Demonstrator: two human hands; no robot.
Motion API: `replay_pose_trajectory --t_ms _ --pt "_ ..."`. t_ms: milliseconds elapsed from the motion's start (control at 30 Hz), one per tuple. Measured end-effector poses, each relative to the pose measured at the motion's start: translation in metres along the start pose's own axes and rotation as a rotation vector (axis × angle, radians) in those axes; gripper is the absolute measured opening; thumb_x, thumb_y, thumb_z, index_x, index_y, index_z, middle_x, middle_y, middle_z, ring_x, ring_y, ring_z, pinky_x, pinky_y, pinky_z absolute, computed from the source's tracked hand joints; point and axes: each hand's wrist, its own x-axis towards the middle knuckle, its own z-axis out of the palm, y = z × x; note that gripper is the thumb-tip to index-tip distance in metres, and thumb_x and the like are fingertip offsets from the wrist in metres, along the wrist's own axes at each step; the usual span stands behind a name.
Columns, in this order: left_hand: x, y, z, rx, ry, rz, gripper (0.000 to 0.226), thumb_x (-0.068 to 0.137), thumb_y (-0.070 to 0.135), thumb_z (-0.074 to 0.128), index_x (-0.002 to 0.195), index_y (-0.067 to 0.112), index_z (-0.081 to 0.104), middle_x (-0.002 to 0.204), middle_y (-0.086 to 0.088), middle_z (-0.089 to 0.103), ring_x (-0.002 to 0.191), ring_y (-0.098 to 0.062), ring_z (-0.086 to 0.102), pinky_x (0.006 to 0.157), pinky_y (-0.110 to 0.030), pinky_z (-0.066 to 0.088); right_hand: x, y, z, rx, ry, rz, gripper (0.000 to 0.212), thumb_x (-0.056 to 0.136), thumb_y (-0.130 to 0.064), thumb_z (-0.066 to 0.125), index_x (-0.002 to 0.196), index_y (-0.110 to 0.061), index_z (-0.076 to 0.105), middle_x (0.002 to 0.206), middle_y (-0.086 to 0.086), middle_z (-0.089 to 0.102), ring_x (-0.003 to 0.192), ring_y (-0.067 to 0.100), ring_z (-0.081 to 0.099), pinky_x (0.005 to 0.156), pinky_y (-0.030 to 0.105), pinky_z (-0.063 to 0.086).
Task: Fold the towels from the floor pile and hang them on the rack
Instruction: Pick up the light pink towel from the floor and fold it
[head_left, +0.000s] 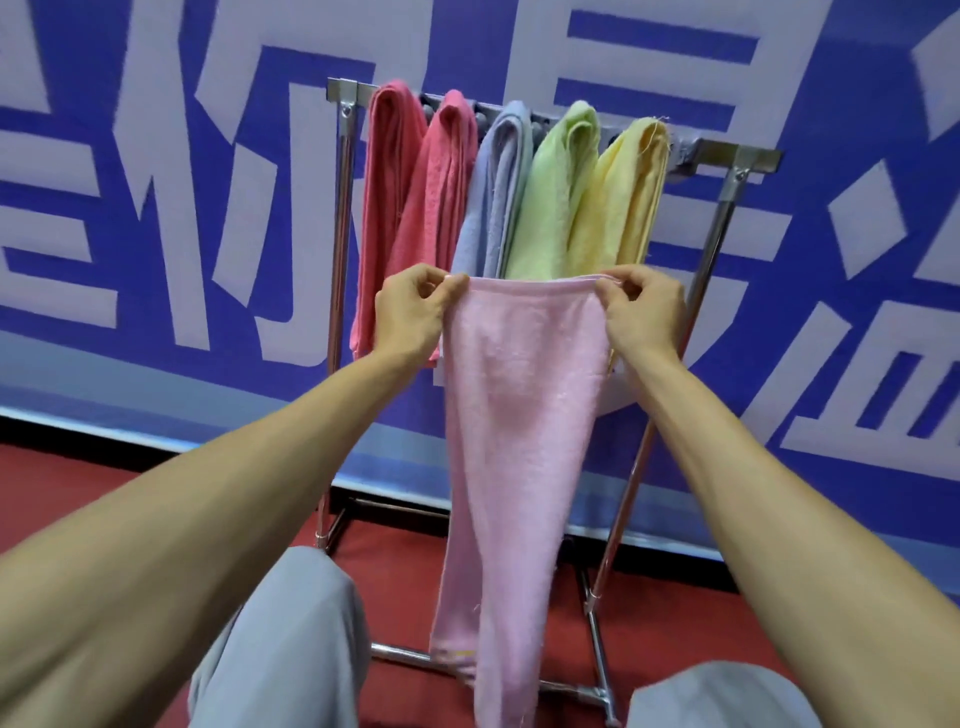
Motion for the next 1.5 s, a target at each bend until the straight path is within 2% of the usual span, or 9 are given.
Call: replay_pose_trajectory --t_ms 167,333,467,600,767,900,1100,1267,1500 --pt "-0.010 -0.012 0.008 0.074 -0.011 -0.038 0.026 0.088 0.036 0.064 0.076 0.014 0.068 0.062 0.011 0.058 0.061 -0.007 0.050 0.066 -0.033 0.047 -0.012 0.023 -0.001 -0.067 -0.043 0.066 0.015 0.087 -0.017 0.066 0.098 -0.015 0.075 0.094 0.000 0.073 0.091 0.012 0.062 0.075 0.020 0.043" --pt "-0.017 -0.037 0.013 0.153 -0.120 -0.142 0.035 0.090 0.039 0.060 0.066 0.013 0.062 0.055 0.008 0.050 0.056 -0.010 0.045 0.054 -0.025 0.039 -0.023 0.047 0.002 -0.164 -0.126 0.071 0.015 0.088 -0.018 0.064 0.097 -0.013 0.074 0.095 0.001 0.072 0.088 0.011 0.059 0.081 0.024 0.045" --pt "-0.004 -0.048 0.017 0.103 -0.144 -0.176 0.025 0.085 0.034 0.068 0.069 0.016 0.066 0.066 0.002 0.063 0.065 -0.012 0.053 0.067 -0.039 0.051 -0.016 0.060 0.013 -0.188 -0.200 0.065 0.012 0.090 -0.018 0.060 0.093 -0.013 0.071 0.095 0.003 0.071 0.096 0.022 0.062 0.088 0.039 0.049" --pt "0.021 -0.042 0.019 0.081 -0.177 -0.155 0.012 0.084 0.020 0.070 0.077 0.011 0.069 0.075 -0.009 0.066 0.071 -0.017 0.057 0.074 -0.043 0.055 0.005 0.061 0.022 -0.222 -0.241 0.032 0.016 0.094 -0.020 0.053 0.100 -0.012 0.066 0.104 0.008 0.068 0.104 0.026 0.056 0.080 0.031 0.041" --pt "0.072 -0.011 0.025 0.105 -0.152 -0.035 0.015 0.087 0.013 0.066 0.074 0.021 0.068 0.068 0.002 0.063 0.071 -0.015 0.055 0.076 -0.041 0.054 0.053 0.037 0.020 -0.096 -0.188 -0.094 0.012 0.090 -0.021 0.059 0.092 -0.015 0.069 0.085 -0.001 0.067 0.081 0.010 0.057 0.059 0.013 0.035" --pt "0.112 0.033 0.038 0.059 0.038 0.109 0.007 0.088 0.019 0.065 0.083 0.018 0.070 0.075 0.005 0.065 0.075 -0.010 0.058 0.075 -0.035 0.053 0.096 -0.002 0.012 0.013 -0.091 -0.231 0.015 0.090 -0.020 0.060 0.092 -0.014 0.073 0.080 -0.008 0.067 0.076 0.006 0.060 0.062 0.007 0.041" --pt "0.125 0.072 0.064 0.105 0.173 0.231 0.015 0.086 0.022 0.066 0.090 0.010 0.072 0.085 0.000 0.070 0.077 -0.009 0.059 0.079 -0.029 0.050 0.130 -0.031 0.010 0.037 0.099 -0.188 0.013 0.091 -0.023 0.059 0.090 -0.016 0.070 0.084 -0.002 0.068 0.081 0.016 0.063 0.075 0.040 0.055" --pt "0.110 0.061 0.063 0.003 0.212 0.188 0.011 0.087 0.021 0.065 0.086 0.011 0.071 0.073 0.006 0.064 0.067 -0.004 0.055 0.073 -0.025 0.049 0.119 -0.026 0.000 -0.013 0.046 -0.186 0.011 0.091 -0.023 0.060 0.090 -0.019 0.070 0.087 -0.001 0.069 0.086 0.019 0.064 0.079 0.045 0.055" --pt "0.072 0.023 0.053 0.030 0.018 0.007 0.014 0.087 0.025 0.067 0.083 0.013 0.070 0.069 0.007 0.062 0.066 -0.007 0.052 0.068 -0.030 0.046 0.079 0.007 -0.003 -0.123 -0.072 -0.096 0.016 0.090 -0.022 0.059 0.092 -0.014 0.072 0.082 0.000 0.066 0.090 0.021 0.063 0.081 0.034 0.049"
